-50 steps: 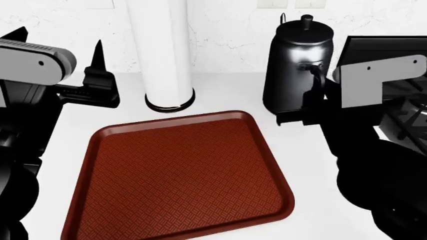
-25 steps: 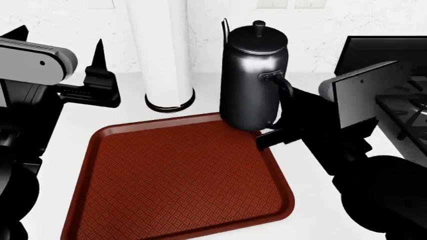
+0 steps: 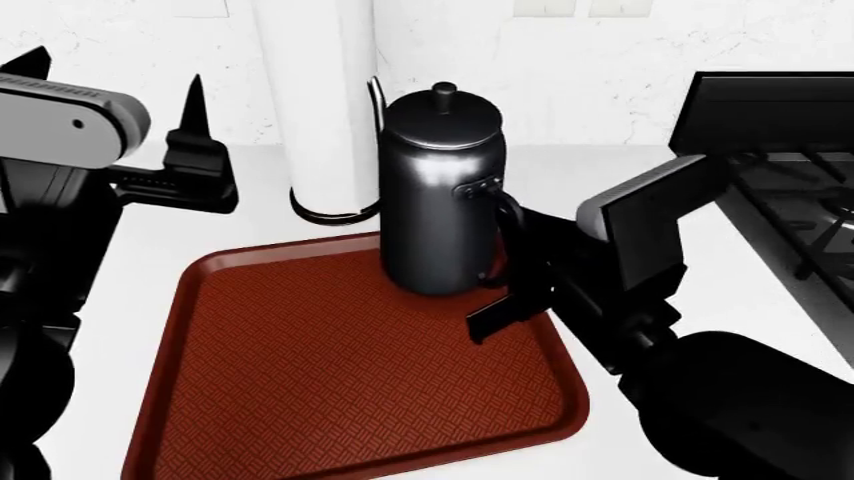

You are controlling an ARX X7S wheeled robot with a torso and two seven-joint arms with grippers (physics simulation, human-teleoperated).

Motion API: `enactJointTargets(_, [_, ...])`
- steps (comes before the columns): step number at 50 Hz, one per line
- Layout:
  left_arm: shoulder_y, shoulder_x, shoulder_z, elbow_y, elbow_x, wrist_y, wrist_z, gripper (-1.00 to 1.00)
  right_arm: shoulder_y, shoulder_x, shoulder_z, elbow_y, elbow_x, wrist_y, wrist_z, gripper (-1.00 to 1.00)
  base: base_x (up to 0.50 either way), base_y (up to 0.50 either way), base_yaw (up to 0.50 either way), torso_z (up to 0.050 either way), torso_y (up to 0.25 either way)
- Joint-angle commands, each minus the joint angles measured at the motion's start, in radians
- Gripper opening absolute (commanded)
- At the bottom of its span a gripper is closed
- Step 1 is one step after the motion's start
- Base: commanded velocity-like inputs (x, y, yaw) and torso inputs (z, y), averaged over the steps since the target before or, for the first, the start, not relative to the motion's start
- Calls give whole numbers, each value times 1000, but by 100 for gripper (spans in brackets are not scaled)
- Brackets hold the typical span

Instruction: Pick the kettle from the counter and place it on the tray. Then pick the mug from the cabinet and place it on the tray. Then close the cabinet doors.

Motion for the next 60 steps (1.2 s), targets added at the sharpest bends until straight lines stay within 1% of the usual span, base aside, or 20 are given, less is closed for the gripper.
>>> enactJointTargets(1, [-12,-6,-12,12,-12,-21,1,100,-5,-17,-21,12,-31,-25,-32,-100,0,0,0,0,0])
enactJointTargets(8, [-12,-9,-20,23,-21,-34,4,100,-8,-21,-38,21,-45,-34,-44,-100,0,0,0,0,0])
enactJointTargets(21, [-7,-9,-6,6,-19,-12,-12,100,1,-14,-15,21,24,17,-7,-100,0,0,0,0,0])
enactJointTargets(22, [-6,-9,-2,2,-17,-7,-15,100,2,-12,-13,18,29,21,-3,100,0,0,0,0,0])
enactJointTargets(42, [0,-7,2,-9,-23,10,-26,100,-24,46,33,-64,160,92,63,100,0,0,0,0,0])
enactJointTargets(47, [-9,-7,-4,-2,-30,-2,-24,100,-27,54,39,-77,182,102,78,100,0,0,0,0,0])
enactJointTargets(60, [-21,-9,-28,18,-51,-36,-20,100,-21,89,73,-162,318,137,134,100,0,0,0,0,0])
